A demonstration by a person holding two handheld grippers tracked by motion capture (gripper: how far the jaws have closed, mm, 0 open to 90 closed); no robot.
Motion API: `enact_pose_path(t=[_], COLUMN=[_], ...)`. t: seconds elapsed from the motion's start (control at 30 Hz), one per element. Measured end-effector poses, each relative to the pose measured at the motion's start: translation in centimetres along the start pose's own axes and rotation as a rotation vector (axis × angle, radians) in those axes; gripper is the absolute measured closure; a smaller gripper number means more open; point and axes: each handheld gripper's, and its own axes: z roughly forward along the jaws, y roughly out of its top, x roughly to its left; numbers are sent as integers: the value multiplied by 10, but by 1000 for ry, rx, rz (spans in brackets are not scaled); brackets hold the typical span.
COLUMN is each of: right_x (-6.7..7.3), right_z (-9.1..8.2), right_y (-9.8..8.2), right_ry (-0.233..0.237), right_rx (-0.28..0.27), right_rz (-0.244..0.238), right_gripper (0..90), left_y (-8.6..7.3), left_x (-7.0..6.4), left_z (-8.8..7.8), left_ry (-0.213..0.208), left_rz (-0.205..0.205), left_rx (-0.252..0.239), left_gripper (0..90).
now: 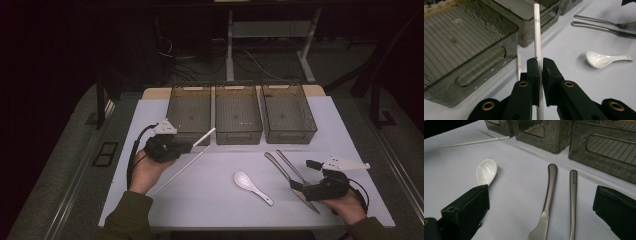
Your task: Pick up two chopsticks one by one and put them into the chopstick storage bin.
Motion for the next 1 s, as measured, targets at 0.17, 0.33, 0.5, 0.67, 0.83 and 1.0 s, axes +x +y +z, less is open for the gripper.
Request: enact_pose_path(t=[0.17,0.33,0.5,0.67,0.83,1.0], right_x=[0,0,0,0,0,-1], right_z=[0,-1,-1,-1,-1,-2], right_y=[0,0,0,0,0,0], right_ry=[-2,-4,-4,-5,-6,-8], right_rx=[0,-5,-3,-7,-6,-11], right_rz=[1,2,6,7,7,9], right_gripper=[7,7,7,7,7,7], left_y=[10,20,28,37,48,61], left_x=[5,11,18,26,36,45], left_z=[1,4,7,8,11,16], left_ry=[11,16,25,34,44,61], left_rz=[-7,-11,-17,-27,-45,-50], left_rx=[-14,-19,-27,-28,-32,-30], left_gripper=[836,836,836,836,836,836])
